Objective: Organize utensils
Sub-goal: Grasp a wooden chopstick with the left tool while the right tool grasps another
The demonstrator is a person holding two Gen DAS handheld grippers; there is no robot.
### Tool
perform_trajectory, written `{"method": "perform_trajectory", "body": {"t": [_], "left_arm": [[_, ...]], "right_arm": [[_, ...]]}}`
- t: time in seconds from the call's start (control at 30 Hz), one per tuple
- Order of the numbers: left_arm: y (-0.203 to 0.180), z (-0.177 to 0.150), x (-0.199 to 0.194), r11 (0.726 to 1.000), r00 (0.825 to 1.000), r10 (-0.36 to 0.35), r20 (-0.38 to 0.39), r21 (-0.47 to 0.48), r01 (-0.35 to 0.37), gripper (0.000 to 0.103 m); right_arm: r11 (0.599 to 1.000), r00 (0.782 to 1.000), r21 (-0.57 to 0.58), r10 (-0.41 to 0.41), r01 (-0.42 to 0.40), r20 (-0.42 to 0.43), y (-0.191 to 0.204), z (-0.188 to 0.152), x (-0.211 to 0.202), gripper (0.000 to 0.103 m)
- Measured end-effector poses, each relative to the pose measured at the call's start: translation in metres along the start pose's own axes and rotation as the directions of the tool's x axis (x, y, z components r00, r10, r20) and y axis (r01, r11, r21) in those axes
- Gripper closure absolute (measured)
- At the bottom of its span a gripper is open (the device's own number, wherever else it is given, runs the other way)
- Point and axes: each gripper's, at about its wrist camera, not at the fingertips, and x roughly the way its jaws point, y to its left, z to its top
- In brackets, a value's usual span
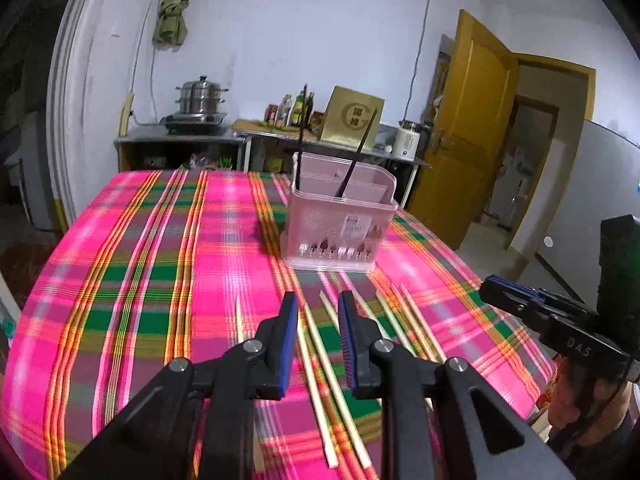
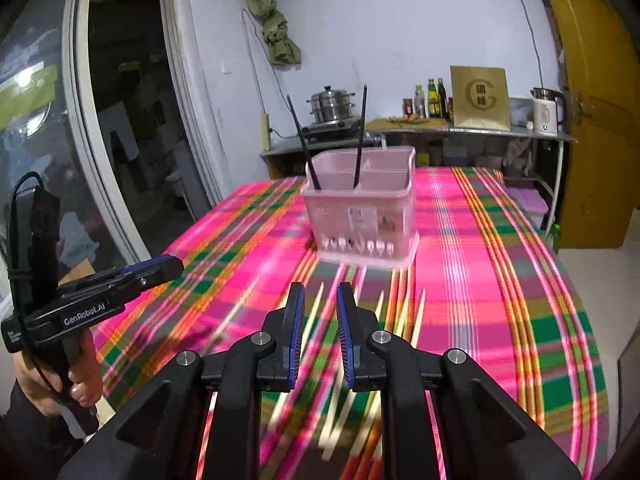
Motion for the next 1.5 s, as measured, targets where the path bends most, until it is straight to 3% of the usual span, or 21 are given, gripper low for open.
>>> {"method": "perform_trajectory", "body": {"t": [0.4, 0.73, 0.97, 1.5], "left_arm": [[0.004, -0.044, 0.008, 1.0, 0.996, 0.028, -0.09, -0.012, -0.029, 0.074], [0.002, -0.038, 0.029, 1.0, 0.99, 0.013, -0.139, -0.017, -0.016, 0.074], [-0.001, -0.025, 0.058, 0.999, 0.981, 0.049, -0.187, 0.011, -0.048, 0.075], [0.008, -0.01, 0.132, 0.994, 0.939, 0.109, -0.327, 0.058, -0.096, 0.075]], "right_arm": [[1.0, 0.998, -0.013, -0.012, 0.011, -0.063, 0.006, -0.038, 0.005, 0.086], [0.999, 0.994, -0.002, -0.049, 0.049, -0.102, -0.003, -0.037, 0.023, 0.086], [0.997, 0.986, -0.007, -0.082, 0.082, -0.148, -0.015, -0.03, 0.045, 0.086], [0.992, 0.955, -0.018, -0.127, 0.126, -0.266, -0.038, -0.013, 0.108, 0.086]]}}
